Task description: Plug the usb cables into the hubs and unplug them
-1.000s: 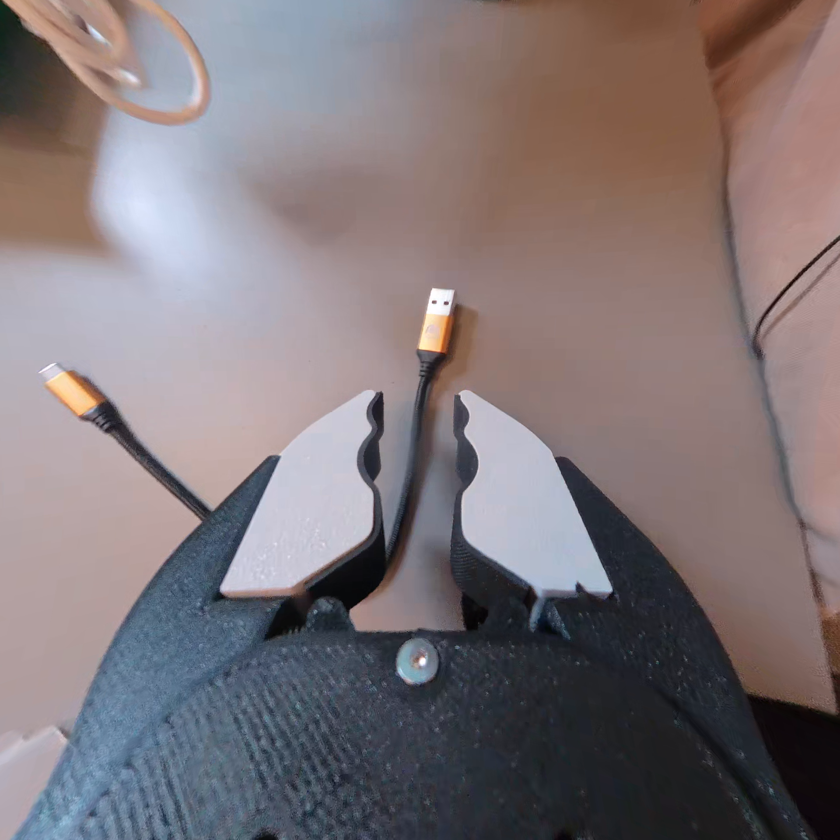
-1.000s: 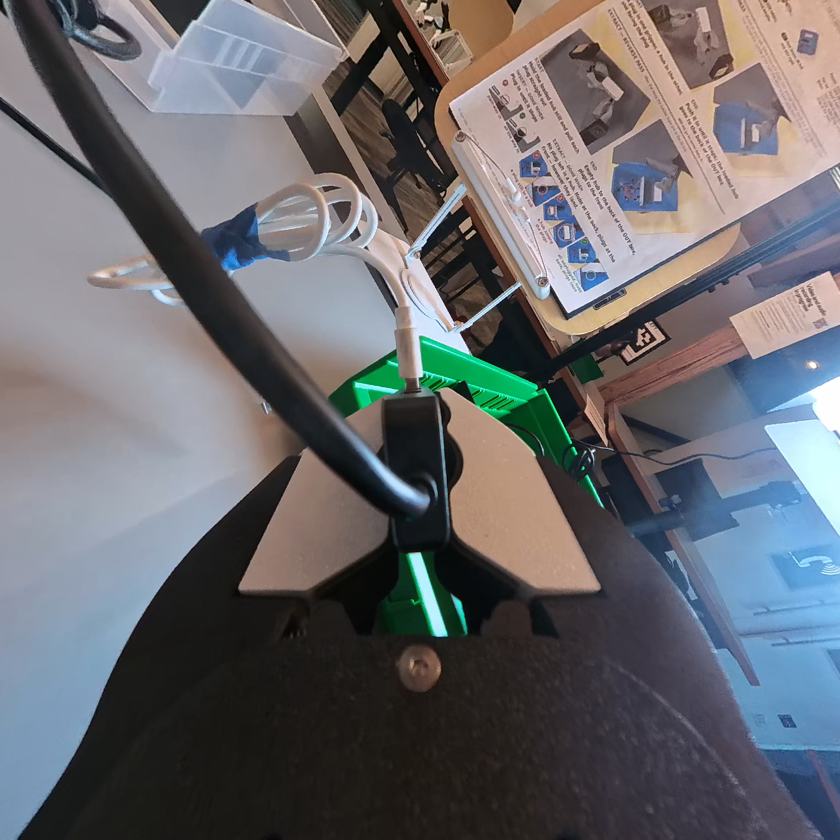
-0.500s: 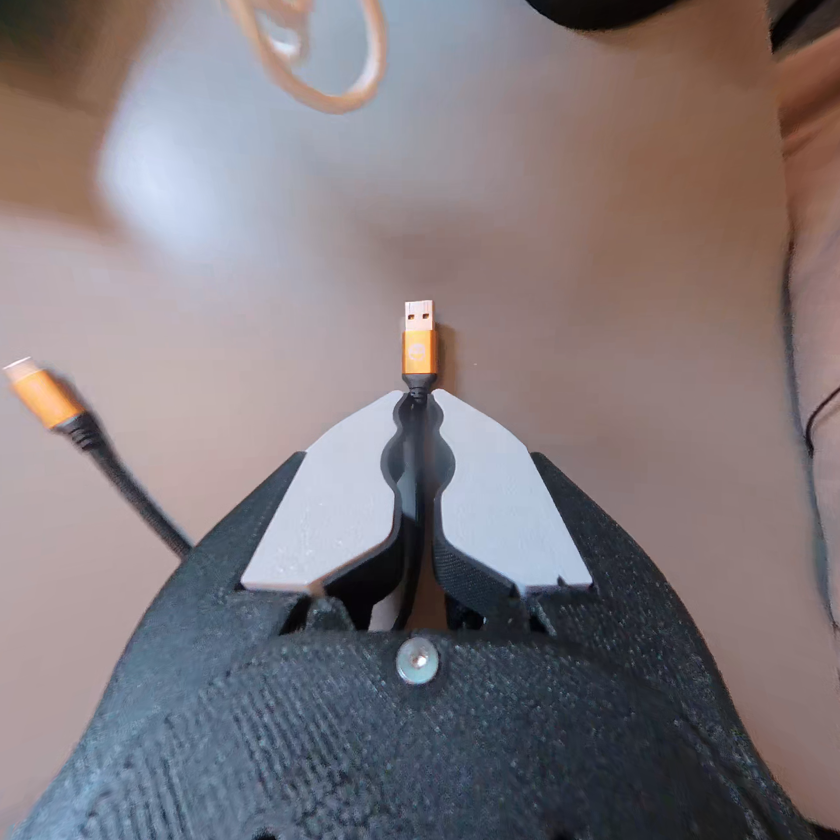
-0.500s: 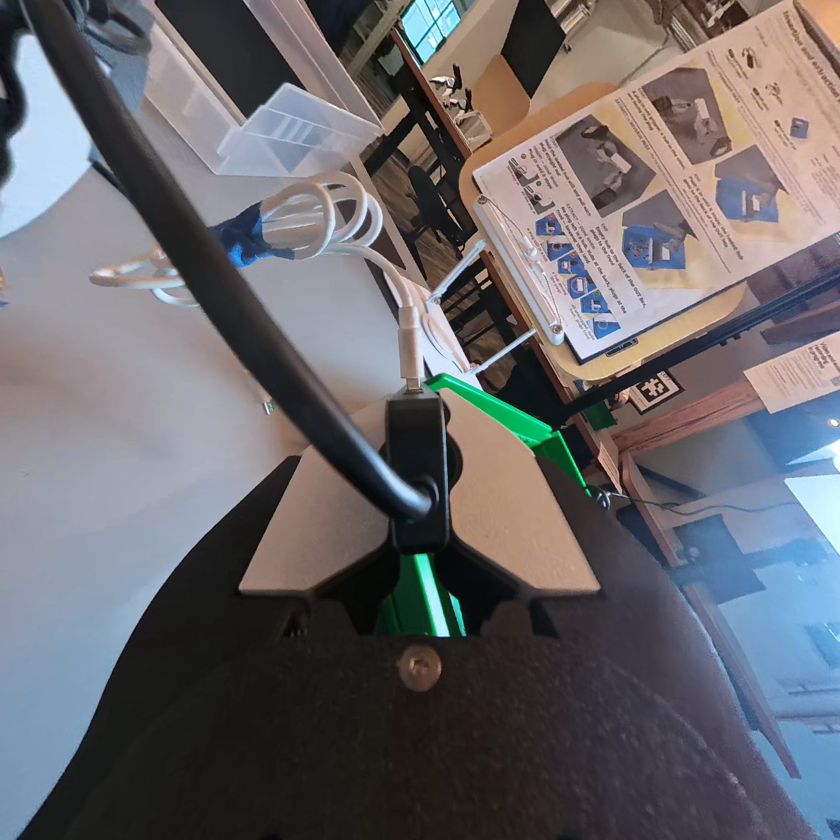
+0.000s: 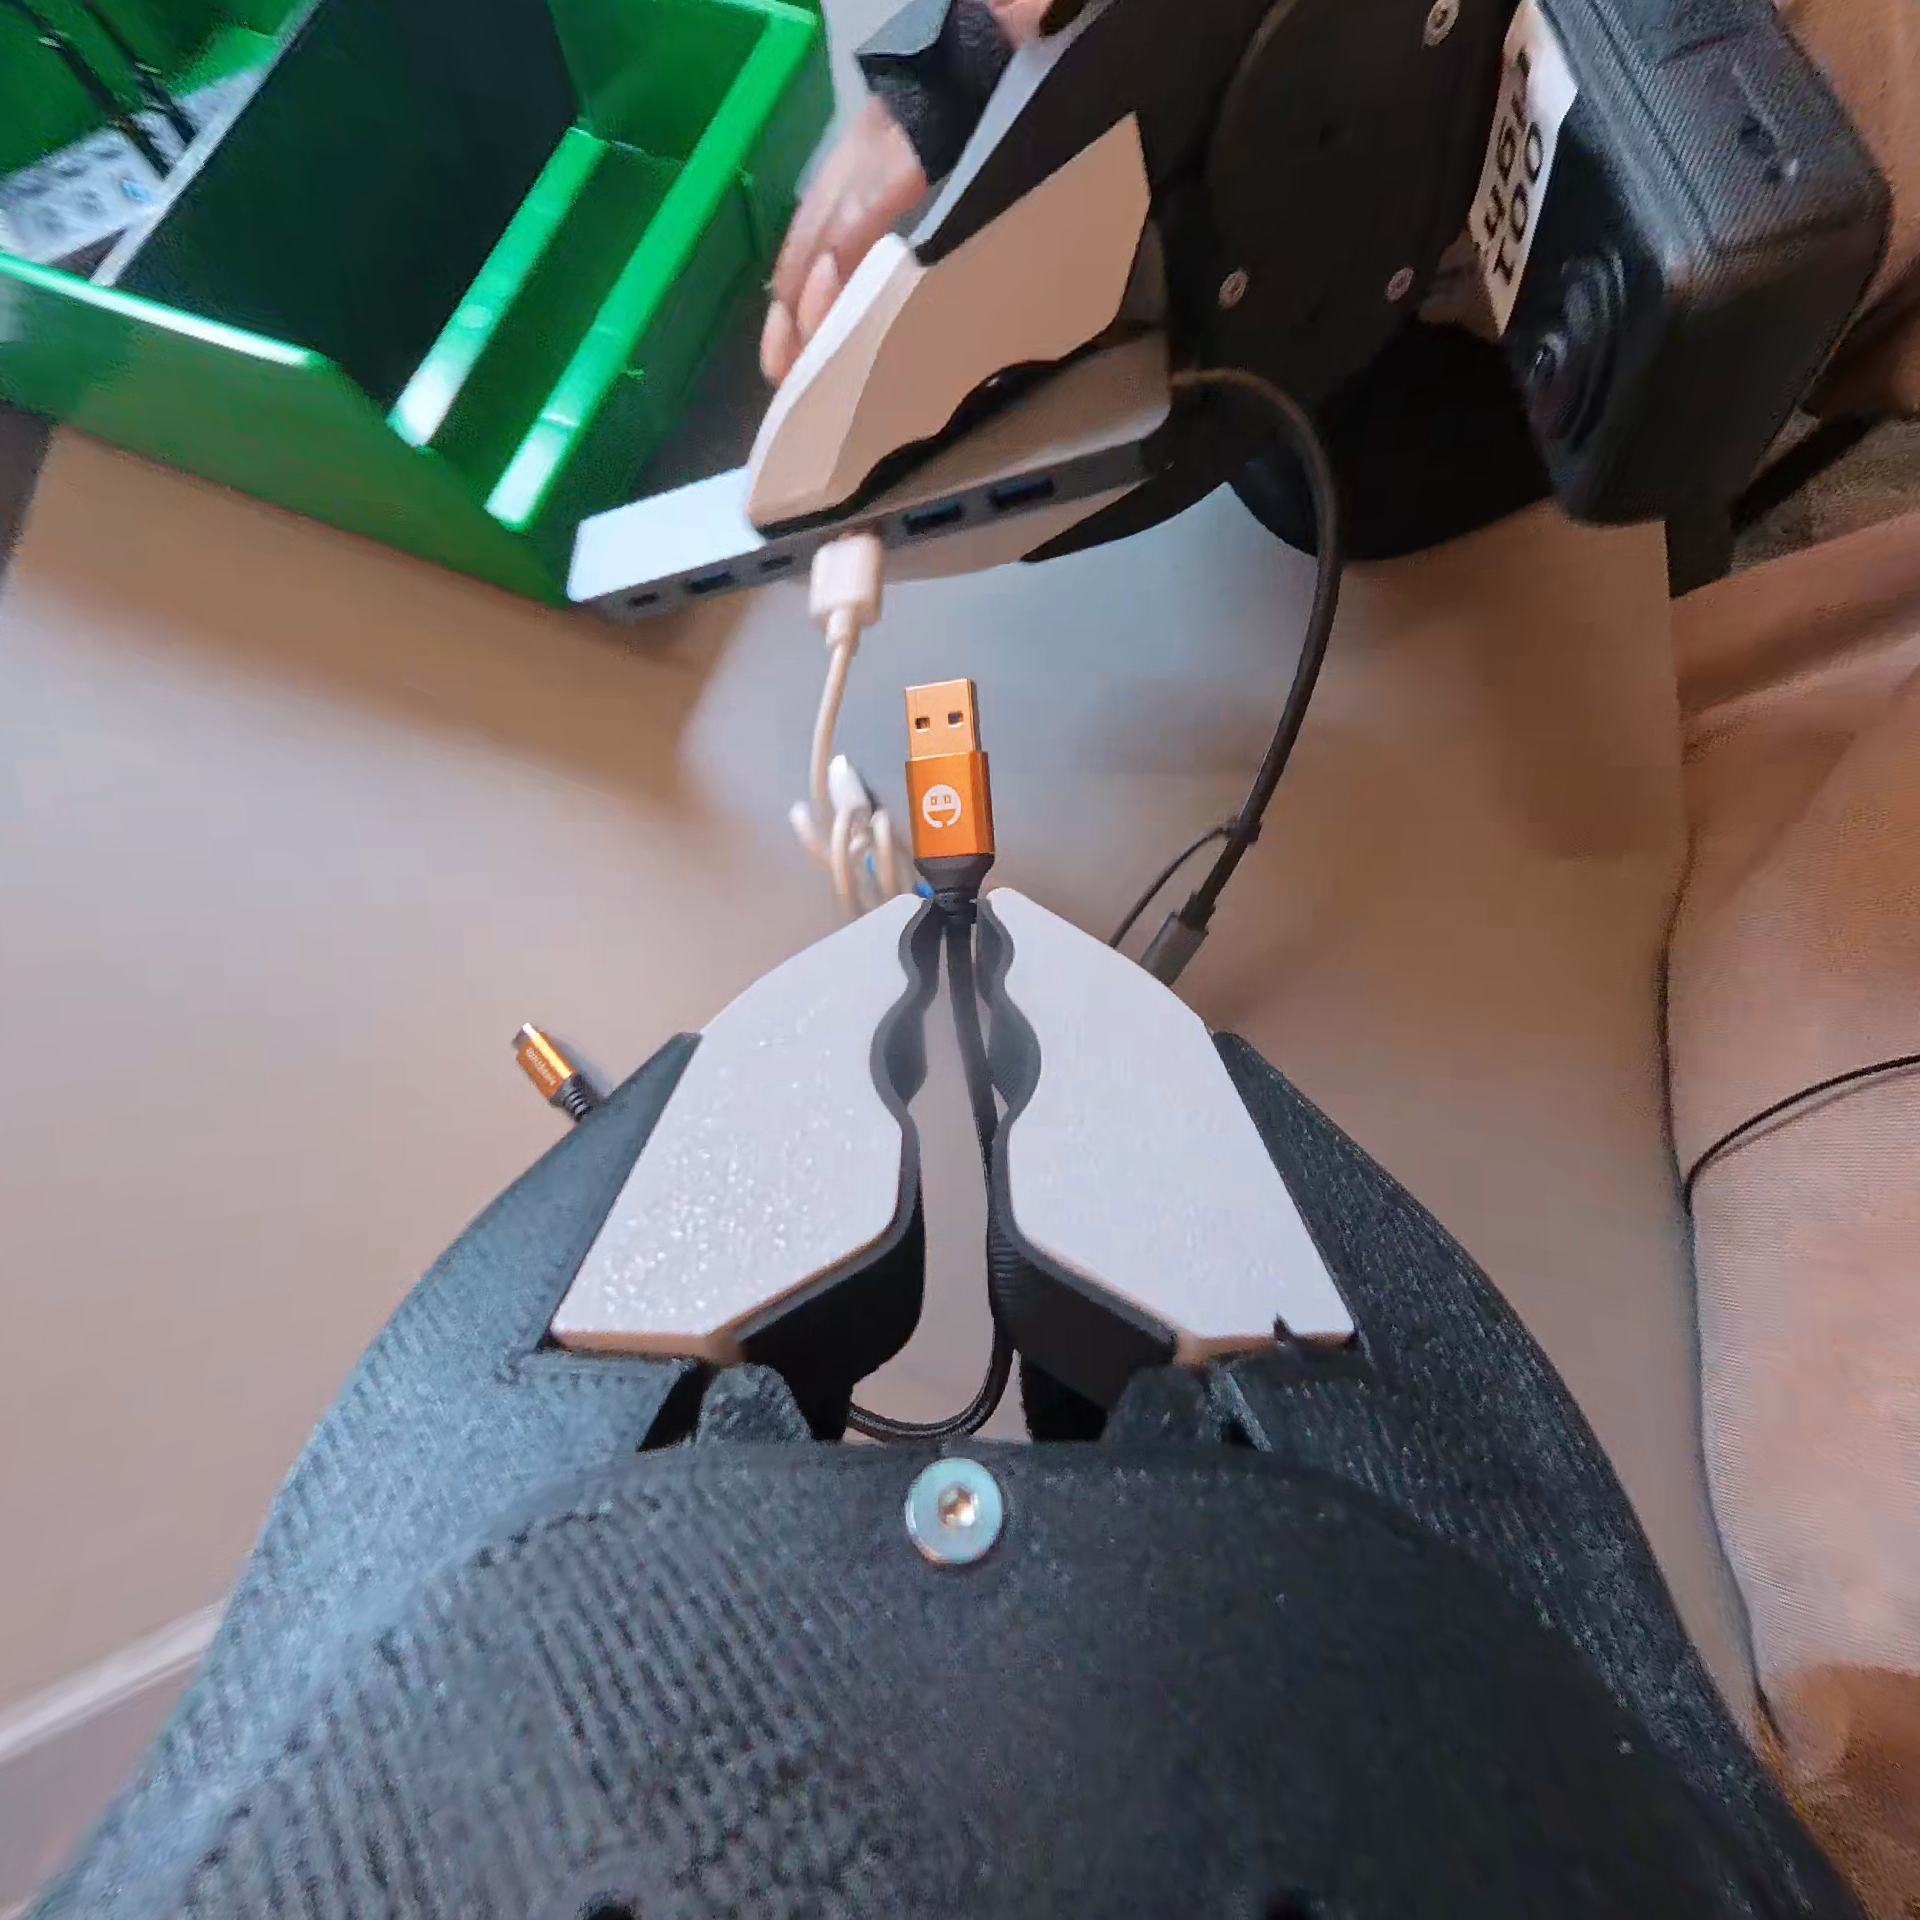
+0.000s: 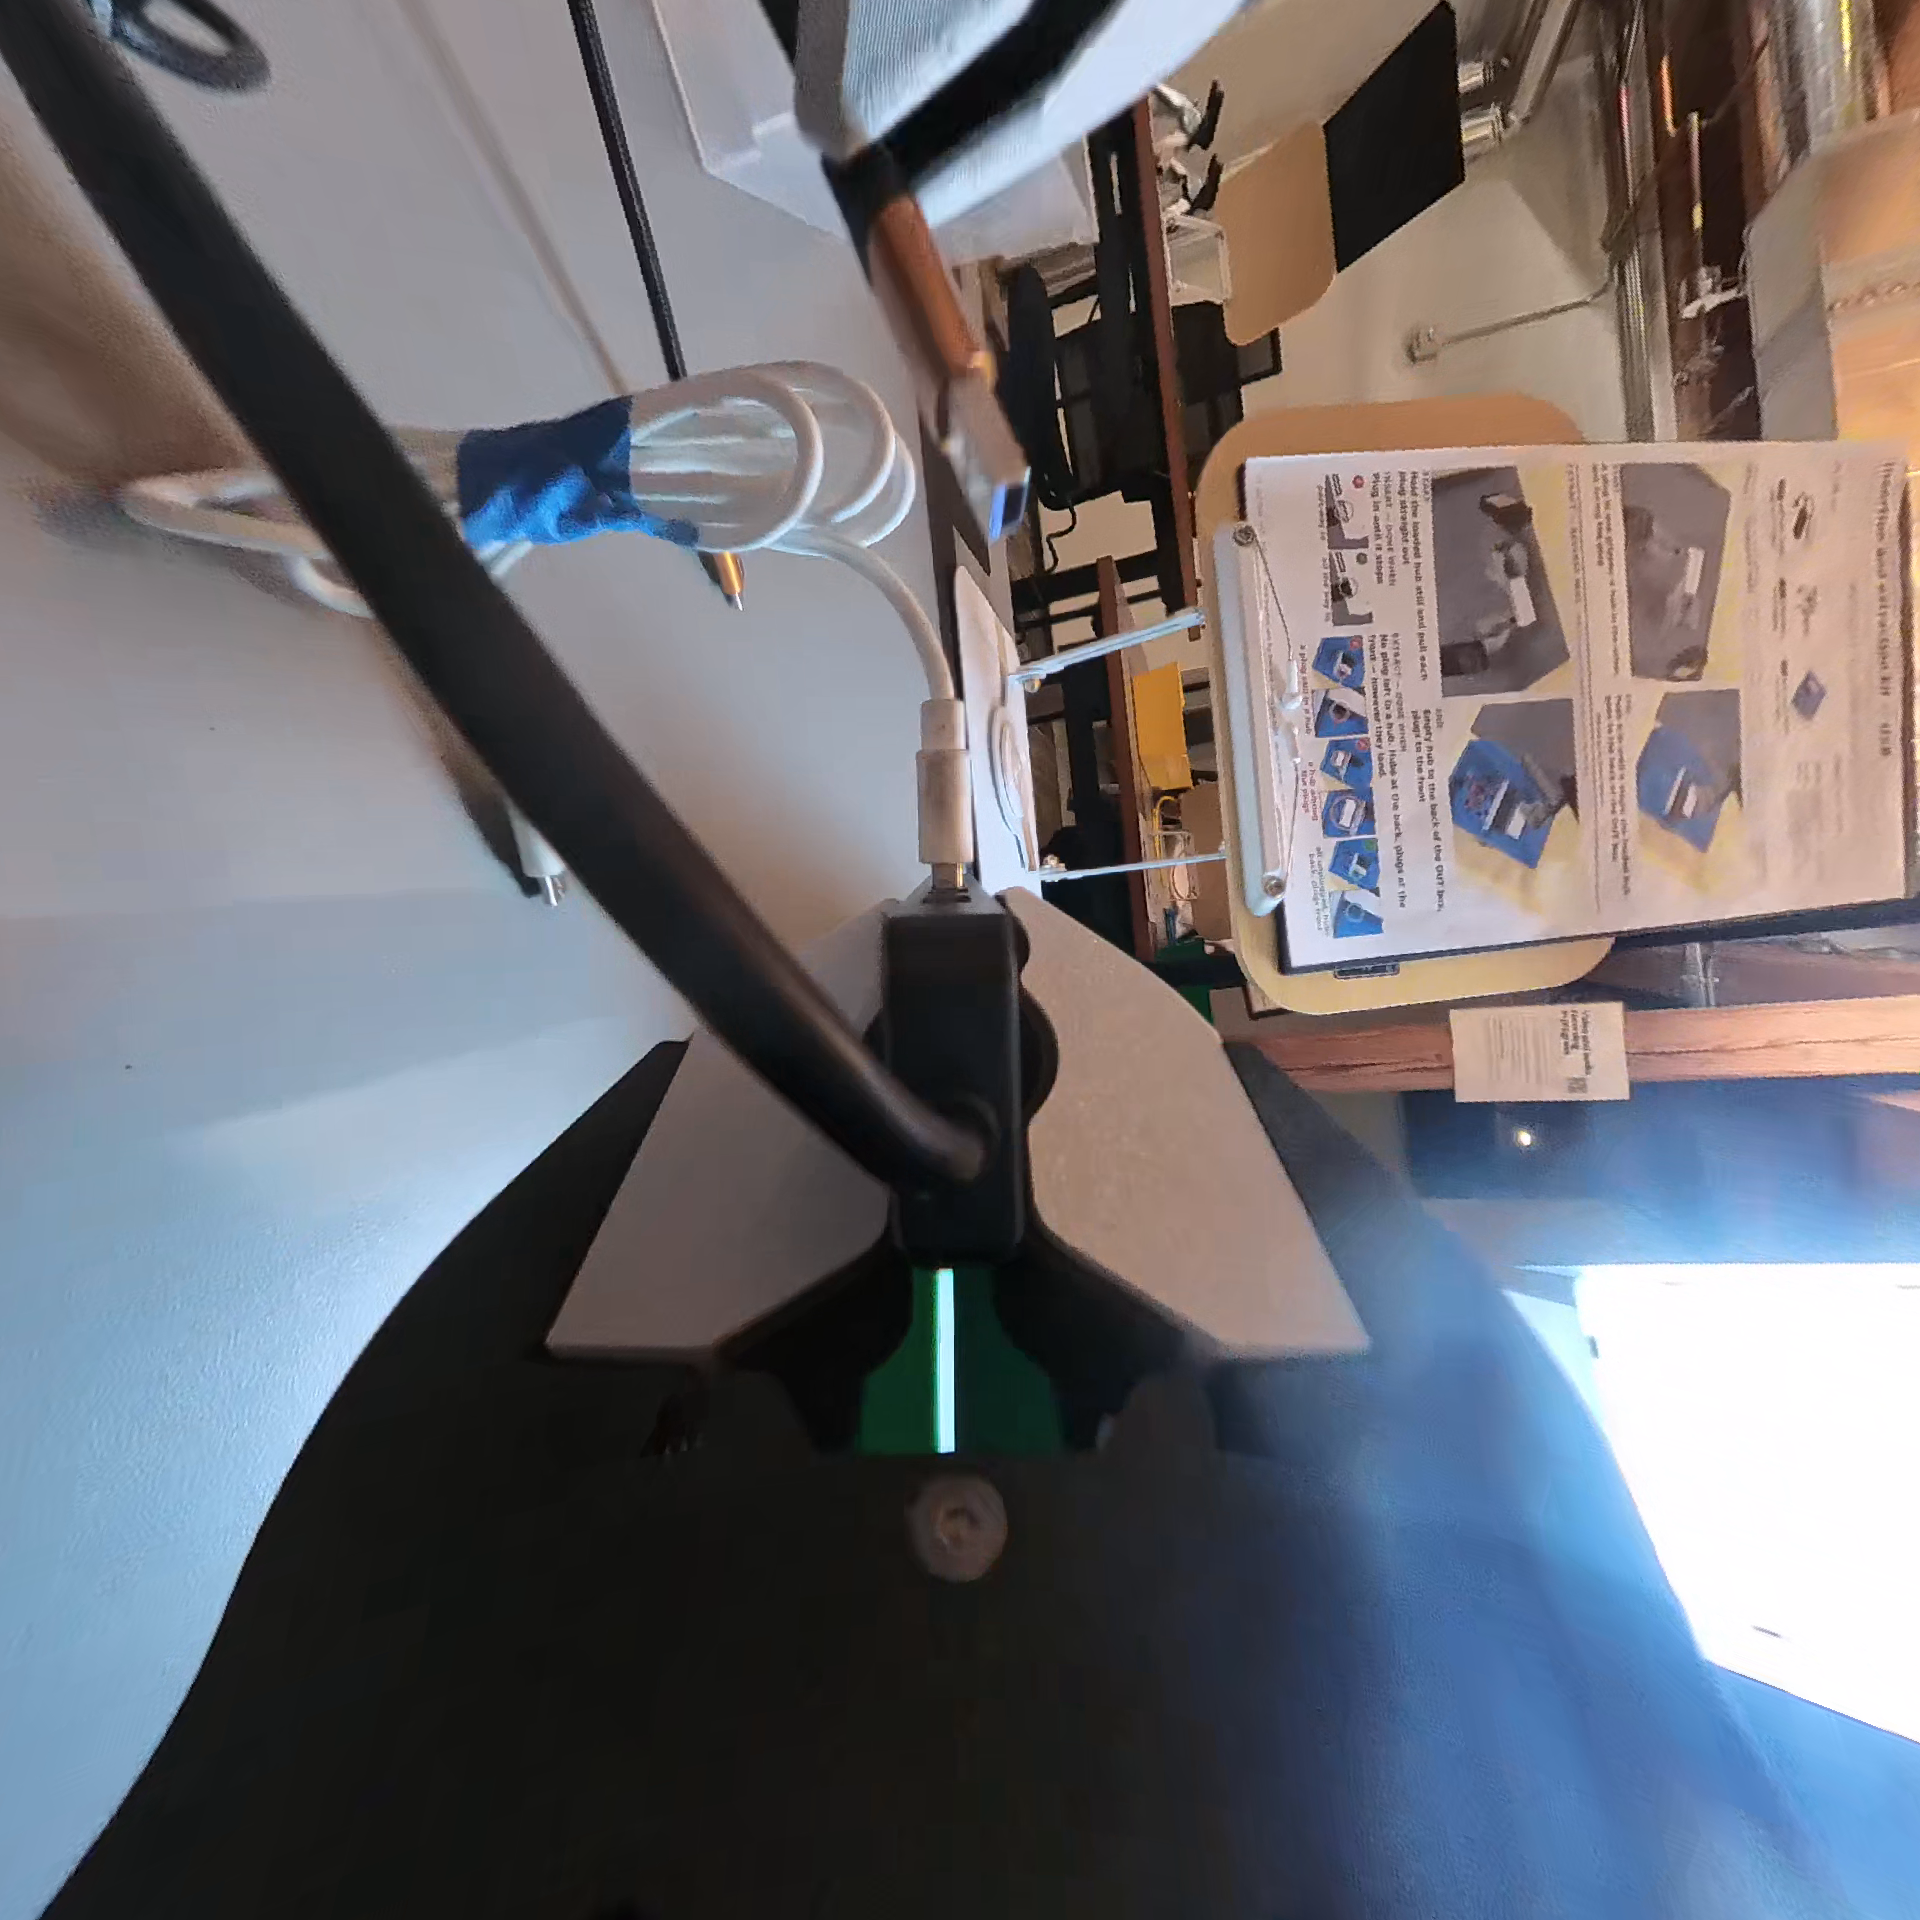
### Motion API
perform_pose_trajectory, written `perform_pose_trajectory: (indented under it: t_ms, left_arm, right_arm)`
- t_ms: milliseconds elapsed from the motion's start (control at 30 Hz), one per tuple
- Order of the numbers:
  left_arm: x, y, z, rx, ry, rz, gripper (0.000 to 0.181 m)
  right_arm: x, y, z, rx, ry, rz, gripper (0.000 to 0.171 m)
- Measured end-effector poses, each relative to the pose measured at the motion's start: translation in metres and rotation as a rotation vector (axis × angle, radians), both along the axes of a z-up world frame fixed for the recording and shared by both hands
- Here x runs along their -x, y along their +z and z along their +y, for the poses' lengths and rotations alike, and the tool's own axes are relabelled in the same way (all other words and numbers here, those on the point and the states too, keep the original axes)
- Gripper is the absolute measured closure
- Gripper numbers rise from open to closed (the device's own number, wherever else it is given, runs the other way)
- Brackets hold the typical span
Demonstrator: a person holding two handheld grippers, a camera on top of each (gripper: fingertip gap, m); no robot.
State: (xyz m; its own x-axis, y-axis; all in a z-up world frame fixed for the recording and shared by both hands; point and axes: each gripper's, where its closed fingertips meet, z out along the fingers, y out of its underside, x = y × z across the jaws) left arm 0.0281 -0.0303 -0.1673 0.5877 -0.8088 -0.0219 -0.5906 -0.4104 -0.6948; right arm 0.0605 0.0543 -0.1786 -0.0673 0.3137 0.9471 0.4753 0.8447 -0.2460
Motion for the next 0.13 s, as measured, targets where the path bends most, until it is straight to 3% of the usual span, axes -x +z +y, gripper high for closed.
perform_pose_trajectory:
  t_ms: [33, 133]
  left_arm:
    - [-0.006, -0.002, 0.000, 0.021, -0.017, 0.013, 0.174]
    - [-0.023, -0.008, 0.005, 0.064, -0.050, 0.041, 0.174]
  right_arm:
    - [0.001, 0.000, -0.001, -0.012, -0.002, -0.002, 0.160]
    - [0.002, -0.001, -0.001, -0.050, -0.016, -0.010, 0.160]
